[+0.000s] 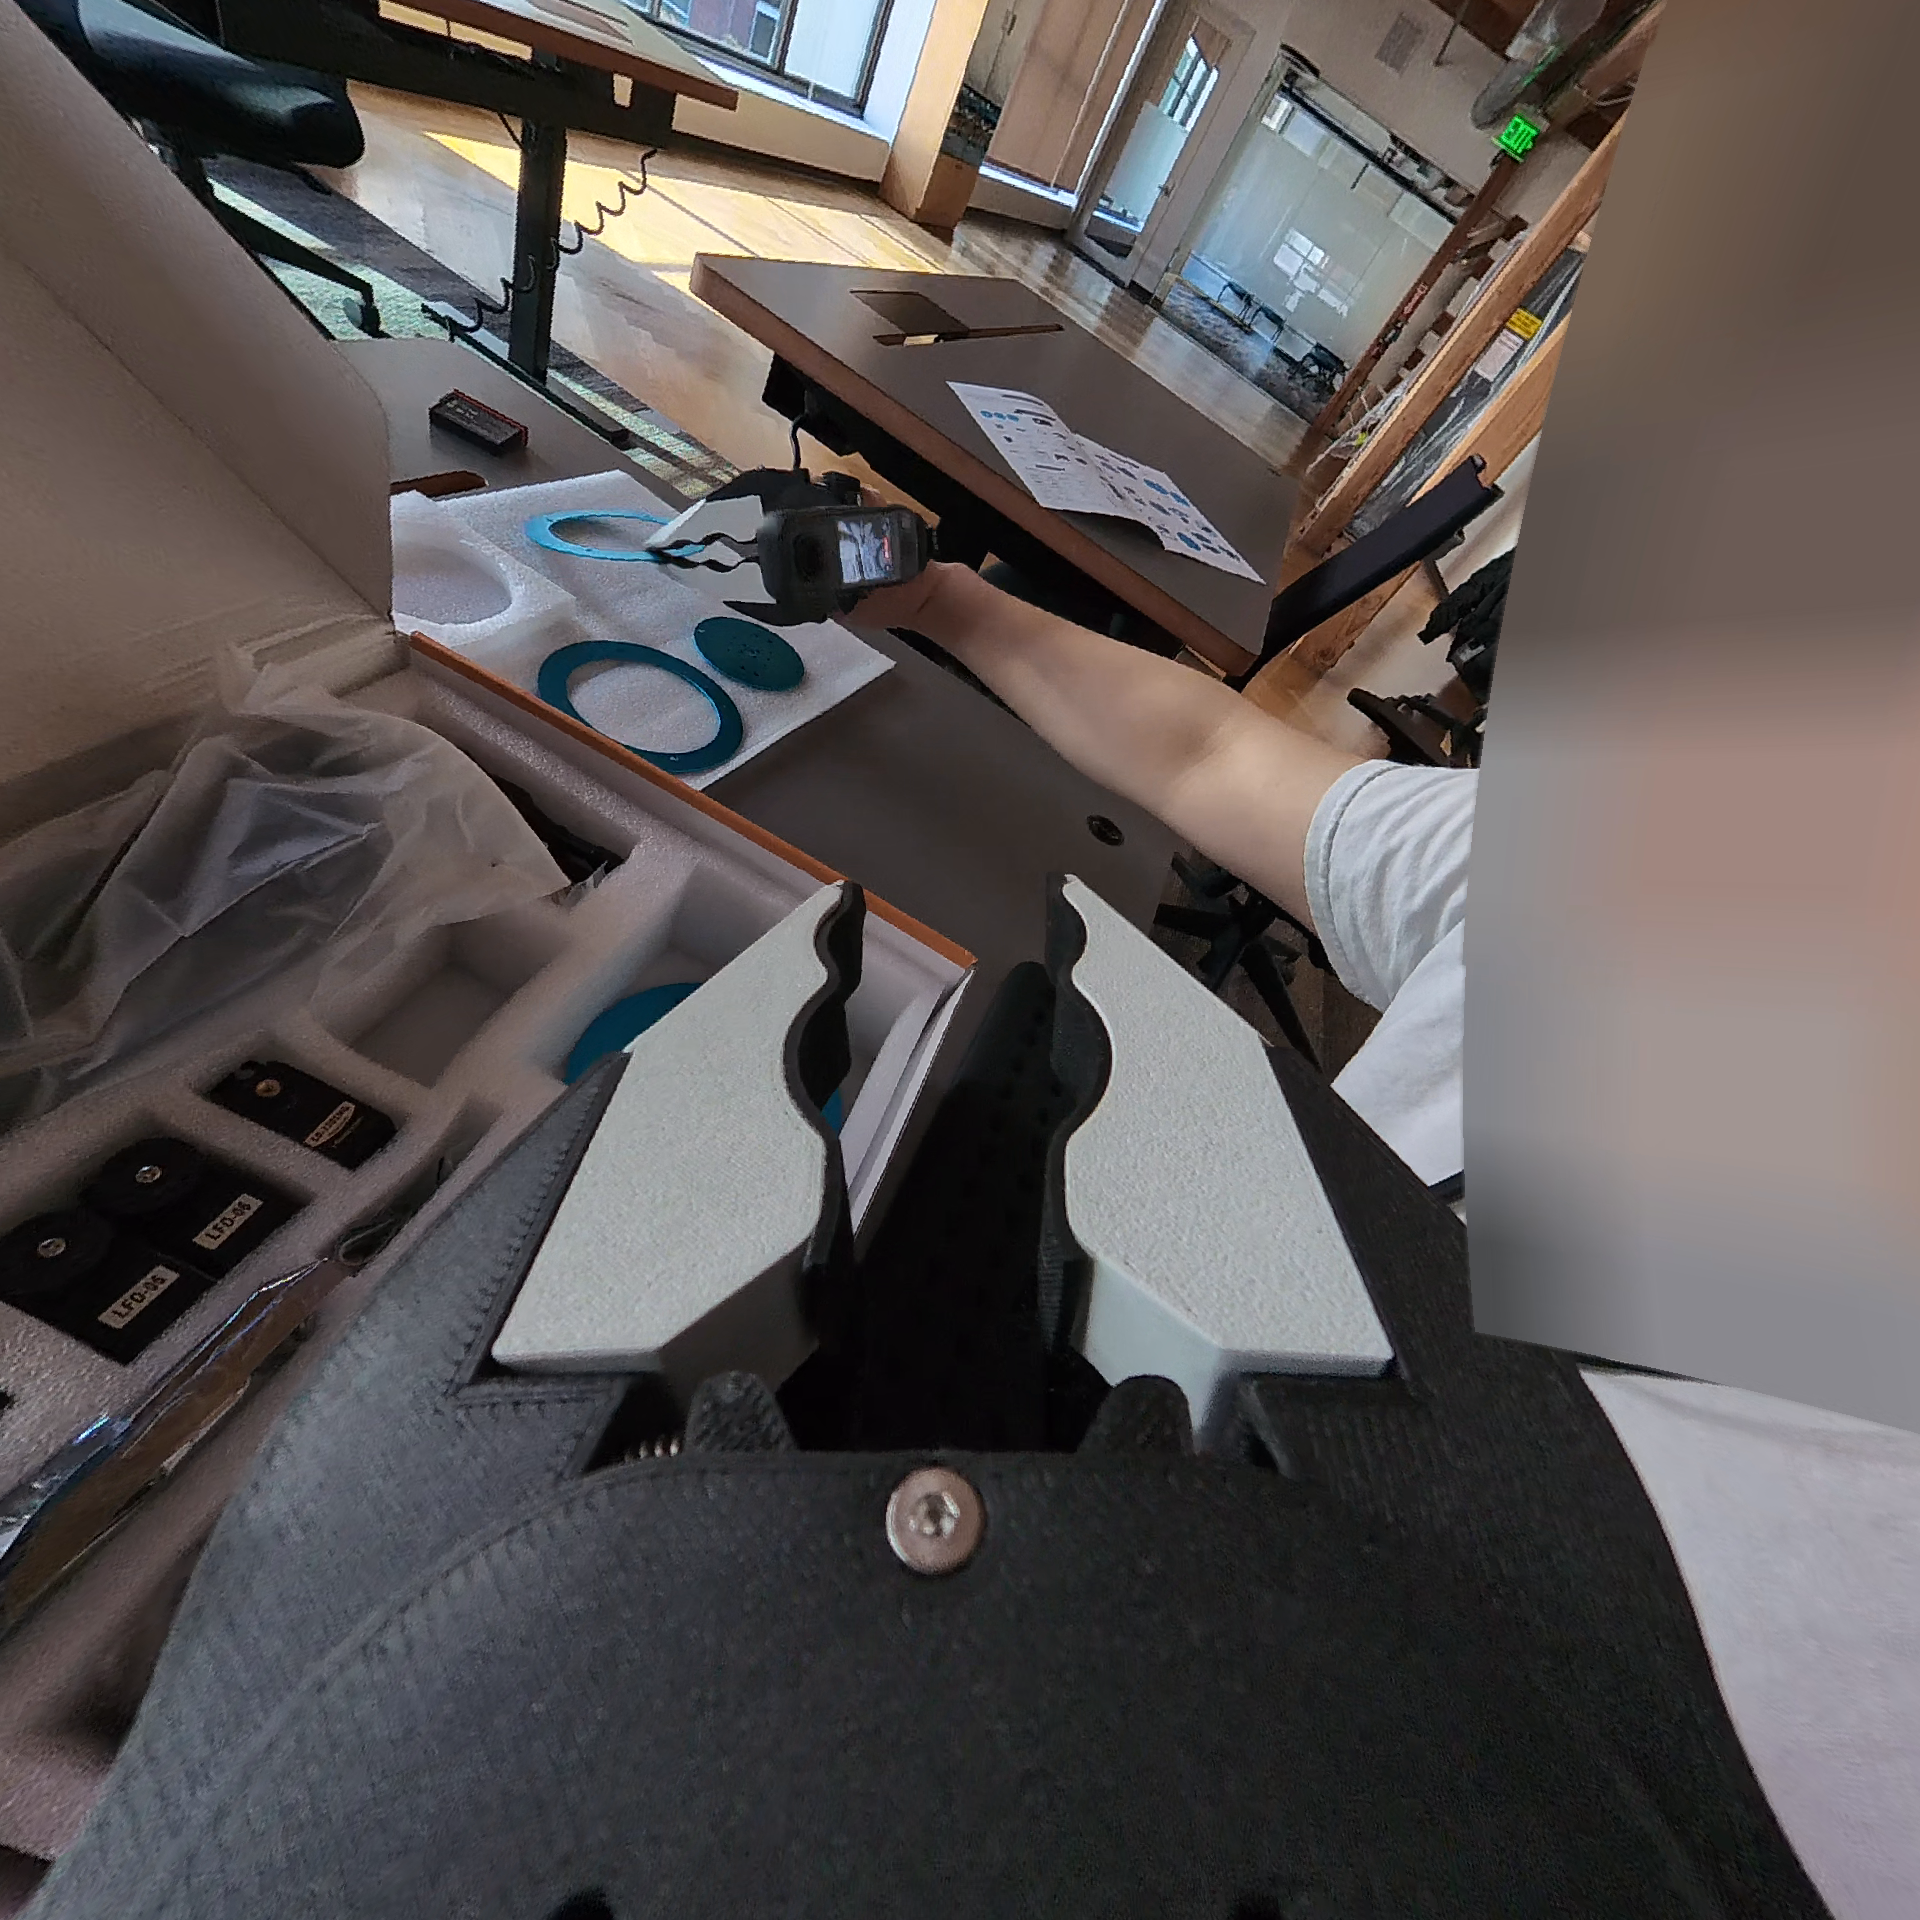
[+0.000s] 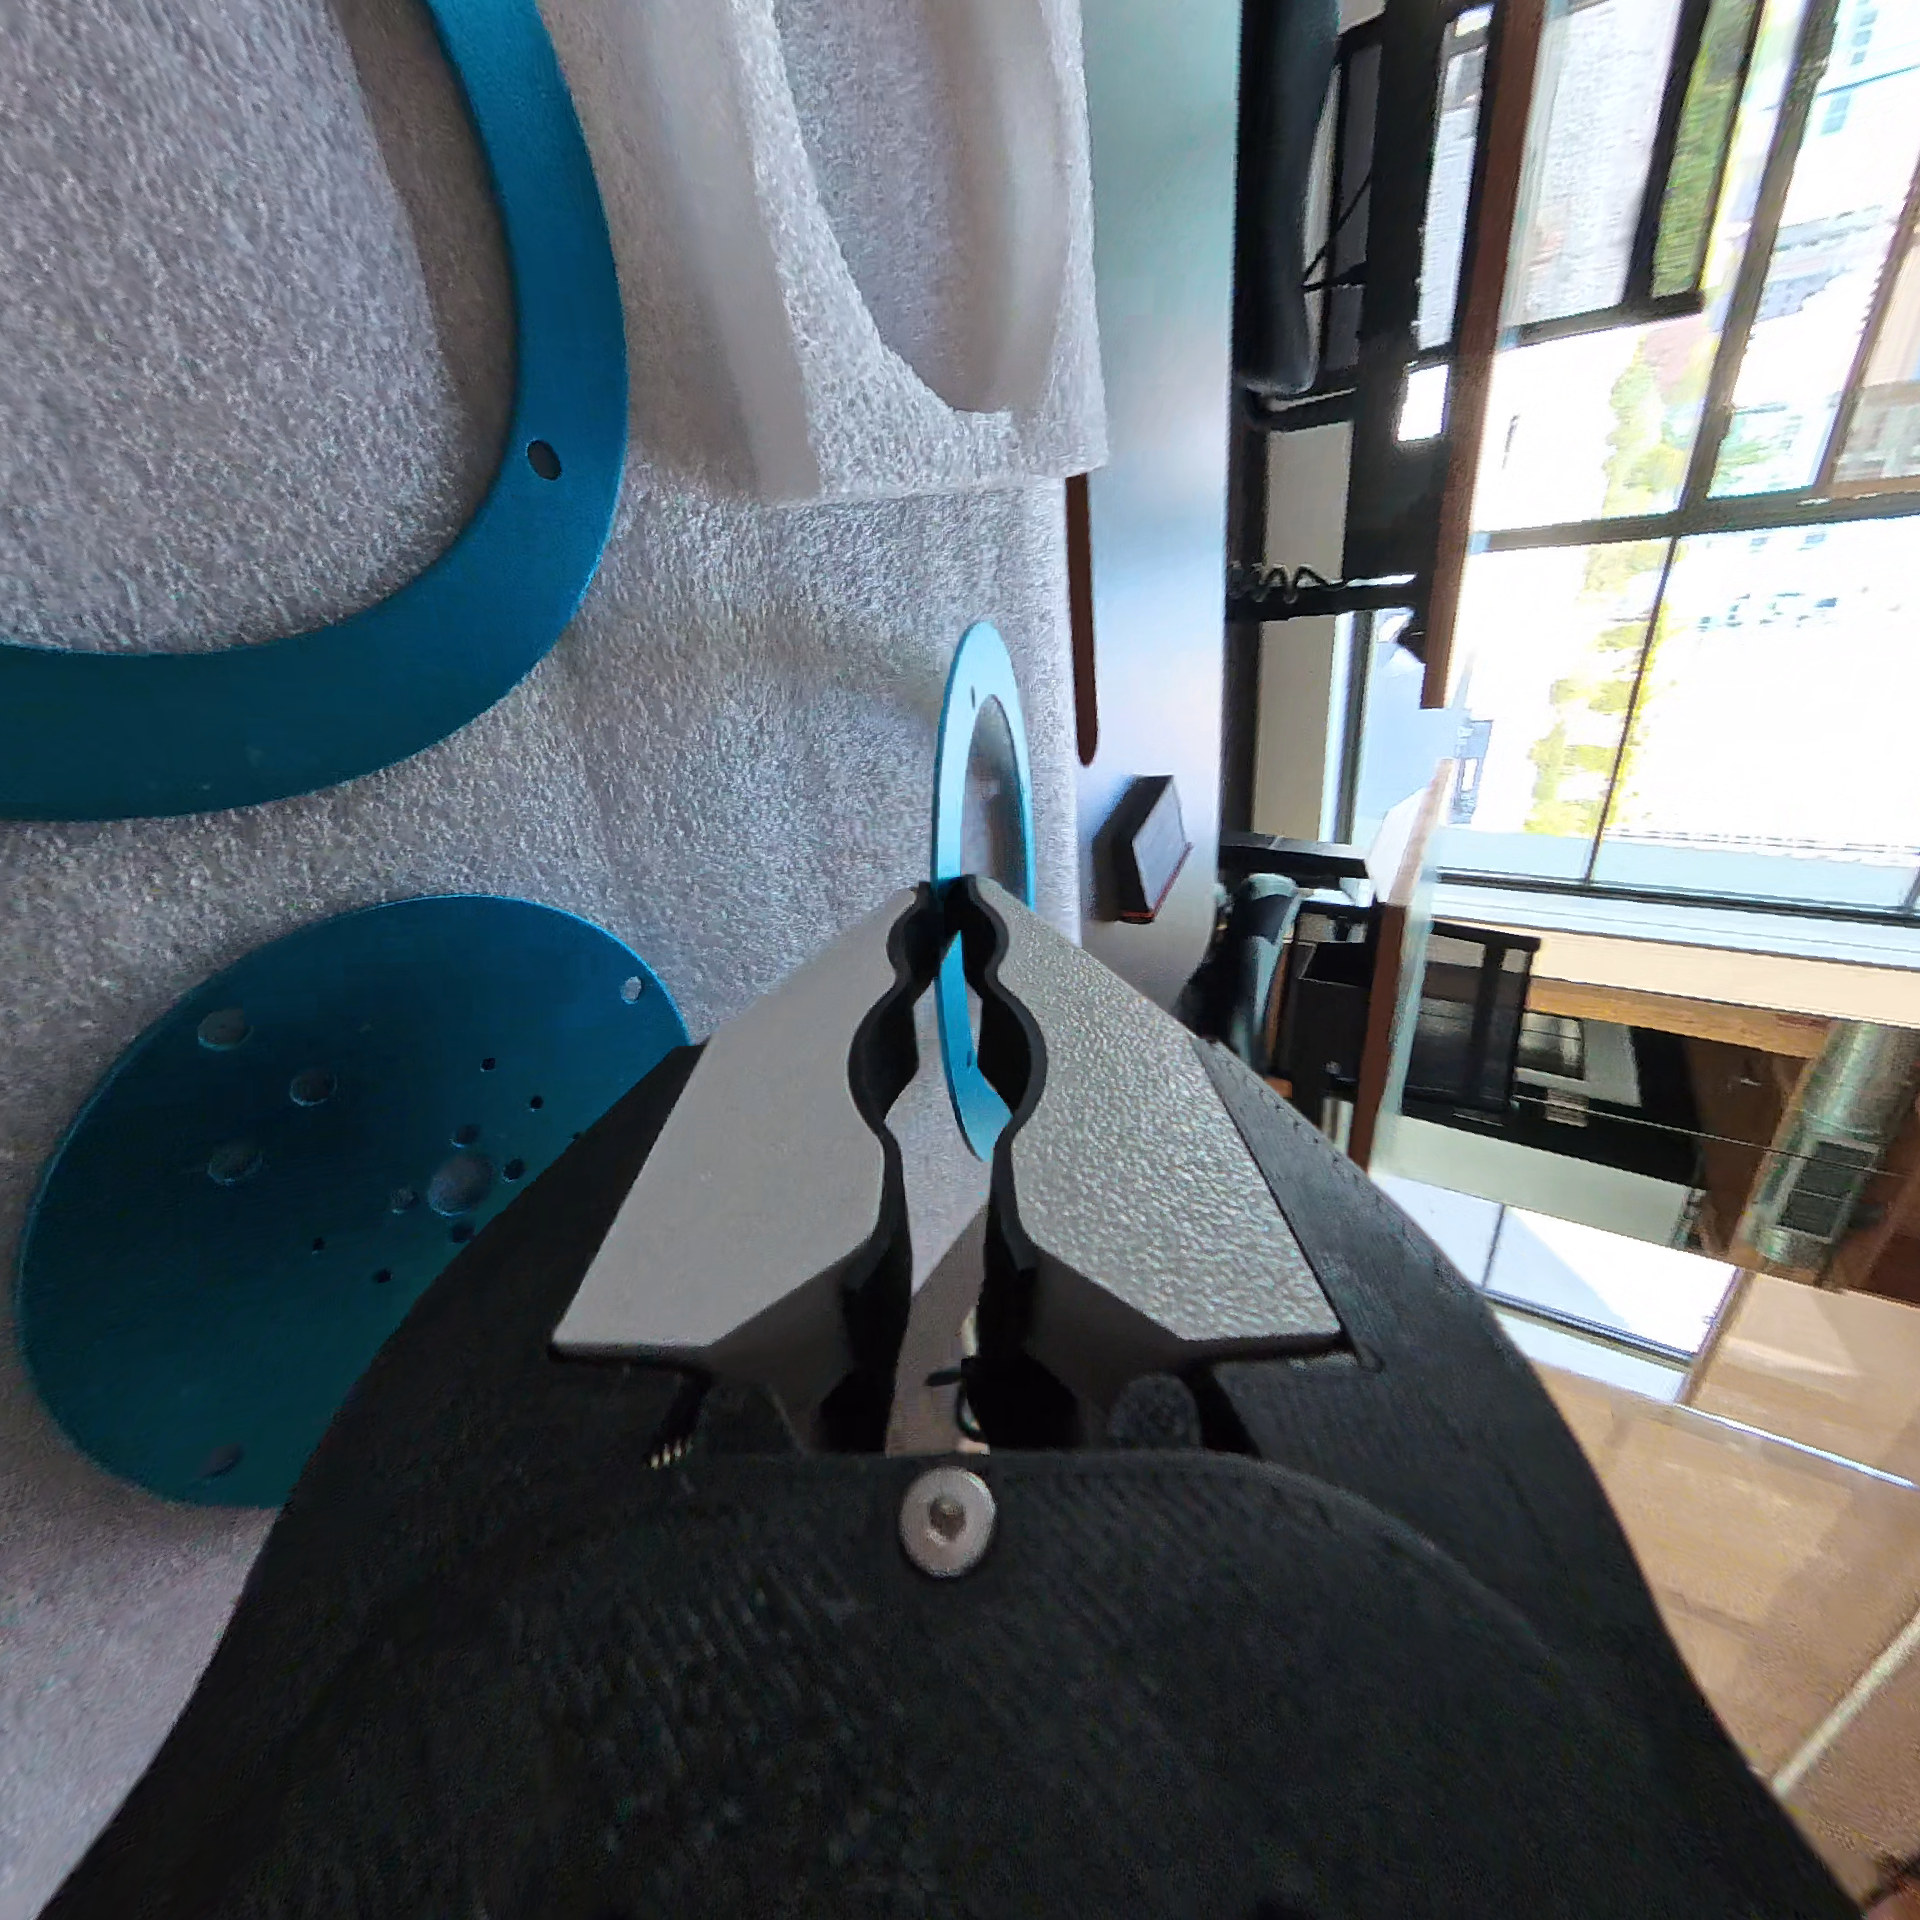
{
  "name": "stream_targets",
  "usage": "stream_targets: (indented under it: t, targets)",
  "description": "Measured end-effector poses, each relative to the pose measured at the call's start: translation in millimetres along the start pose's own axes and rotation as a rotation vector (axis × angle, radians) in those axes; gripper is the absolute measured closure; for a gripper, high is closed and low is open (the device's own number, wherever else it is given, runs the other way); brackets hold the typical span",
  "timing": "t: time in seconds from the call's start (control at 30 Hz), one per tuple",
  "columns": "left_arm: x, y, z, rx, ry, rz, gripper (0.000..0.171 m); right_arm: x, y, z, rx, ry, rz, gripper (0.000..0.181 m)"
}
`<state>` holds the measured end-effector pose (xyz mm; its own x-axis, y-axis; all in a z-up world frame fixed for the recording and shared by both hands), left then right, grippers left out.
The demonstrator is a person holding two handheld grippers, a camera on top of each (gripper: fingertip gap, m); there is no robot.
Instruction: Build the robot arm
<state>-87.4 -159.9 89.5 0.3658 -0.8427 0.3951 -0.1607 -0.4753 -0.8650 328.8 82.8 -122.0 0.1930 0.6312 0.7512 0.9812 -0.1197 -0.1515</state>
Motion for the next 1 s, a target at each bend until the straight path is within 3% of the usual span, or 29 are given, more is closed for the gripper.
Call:
stream_targets:
  t: [0.13, 0.3, 0.4, 0.47, 0.57, 0.63, 0.73, 0.83, 0.9, 1.0]
  targets:
    - [2, 0, 1, -0.007, 0.004, 0.003, 0.137, -16, 6, 6, -0.034, -0.180, 0.106, 0.173]
    - [4, -1, 0, 0.000, 0.024, -0.011, 0.137, -23, -4, -10, 0.052, -0.421, 0.359, 0.161]
    - [5, -3, -3, 0.009, 0.031, -0.016, 0.137, -8, -10, -31, 0.112, -0.499, 0.470, 0.161]
    - [3, -3, -8, 0.021, 0.018, -0.005, 0.137, 14, -21, -54, 0.170, -0.470, 0.517, 0.163]
    - [-4, -5, -19, 0.062, -0.004, 0.005, 0.137, 41, -97, -119, 0.436, -0.438, 0.500, 0.164]
    - [-12, -5, -26, 0.083, -0.034, 0.010, 0.136, 17, -178, -176, 0.620, -0.635, 0.400, 0.156]
    - [-20, -2, -35, 0.105, -0.065, 0.015, 0.136, -40, -275, -231, 0.693, -0.833, 0.182, 0.155]
    - [-23, 1, -44, 0.127, -0.072, 0.014, 0.136, -116, -321, -235, 0.591, -0.995, -0.158, 0.153]
    - [-23, 4, -49, 0.134, -0.066, 0.009, 0.136, -153, -330, -215, 0.509, -1.052, -0.343, 0.148]
    - [-23, 9, -57, 0.135, -0.067, 0.007, 0.136, -184, -327, -183, 0.368, -1.135, -0.474, 0.128]
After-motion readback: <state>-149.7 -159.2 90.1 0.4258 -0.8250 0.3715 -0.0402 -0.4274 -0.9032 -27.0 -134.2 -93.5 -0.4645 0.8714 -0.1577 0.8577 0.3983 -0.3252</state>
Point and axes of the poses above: each gripper's, where its closed fingertips meet, z out along the fingers, y out of its underside, x = y × z across the jaws, the point moved 1 cm from there along -z, back along the fingers, and after that the axes turned 9 degrees about -y, right-handed, at the moved point
